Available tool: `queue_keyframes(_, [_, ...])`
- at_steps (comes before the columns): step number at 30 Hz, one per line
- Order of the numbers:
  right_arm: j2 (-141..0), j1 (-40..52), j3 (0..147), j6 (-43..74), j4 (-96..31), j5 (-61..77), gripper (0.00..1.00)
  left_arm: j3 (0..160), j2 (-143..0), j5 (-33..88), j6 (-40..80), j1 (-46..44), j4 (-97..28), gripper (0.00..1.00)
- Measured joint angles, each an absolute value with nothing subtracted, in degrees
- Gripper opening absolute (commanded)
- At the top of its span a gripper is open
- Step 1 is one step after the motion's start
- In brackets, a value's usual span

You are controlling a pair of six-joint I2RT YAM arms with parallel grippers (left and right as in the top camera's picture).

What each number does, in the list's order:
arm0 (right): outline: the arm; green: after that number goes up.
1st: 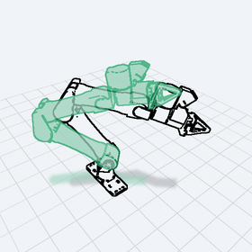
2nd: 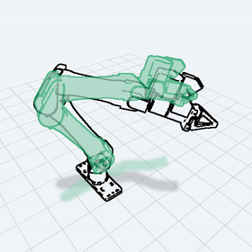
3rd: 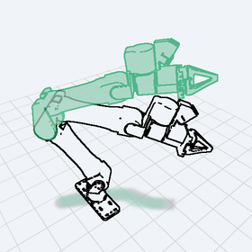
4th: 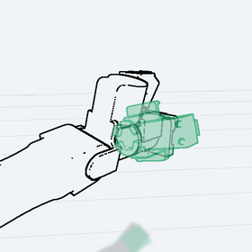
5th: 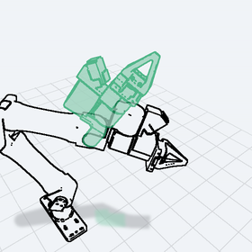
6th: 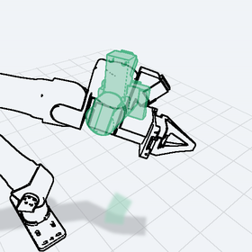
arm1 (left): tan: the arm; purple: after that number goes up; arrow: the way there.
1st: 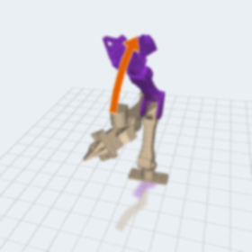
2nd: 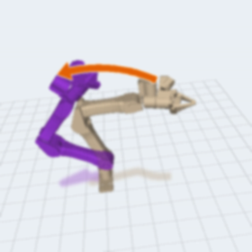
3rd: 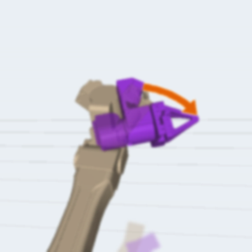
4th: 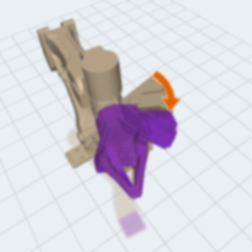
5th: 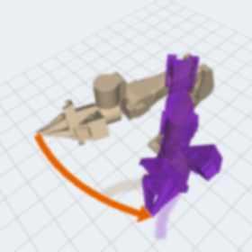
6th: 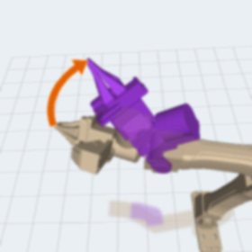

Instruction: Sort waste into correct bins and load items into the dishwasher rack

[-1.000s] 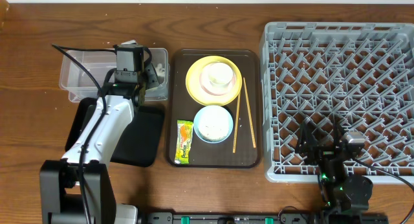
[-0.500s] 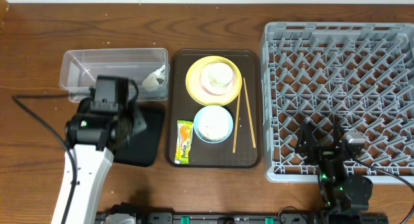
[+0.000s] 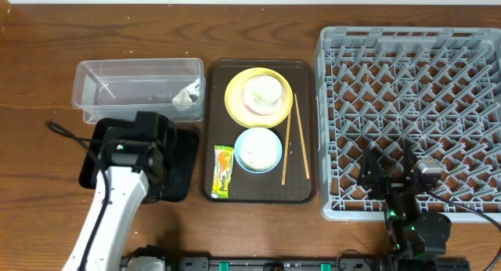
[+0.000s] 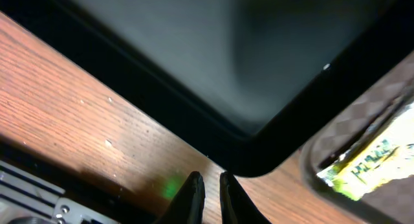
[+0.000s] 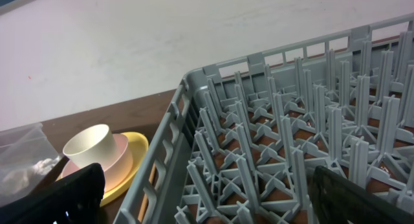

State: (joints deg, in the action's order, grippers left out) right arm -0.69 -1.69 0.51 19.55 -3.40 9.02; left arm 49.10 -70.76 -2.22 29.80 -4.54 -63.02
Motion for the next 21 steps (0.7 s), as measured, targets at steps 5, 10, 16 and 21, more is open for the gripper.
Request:
queue_keyframes(5, [-0.69,-1.69,0.51,19.55,-3.4,9.02,0.99,48.21,-73.54,-0.1,30.0,-4.54,-63.35,0.37])
queue_keyframes(10, [-0.69,-1.69,0.51,19.55,-3.4,9.02,0.99,44.53,-74.65,0.84,35.75,-4.54,-62.24,0.43])
queue_keyframes(16, [-0.69,-1.69,0.51,19.55,-3.4,9.02,0.99,43.2,-74.67,1.19,42.65,-4.54,-60.73,0.31])
queue_keyframes(21, [-0.69,-1.69,0.51,19.55,-3.4,9.02,0.99,43.18,-74.67,1.23,45.54,-4.54,-61.73,0.25])
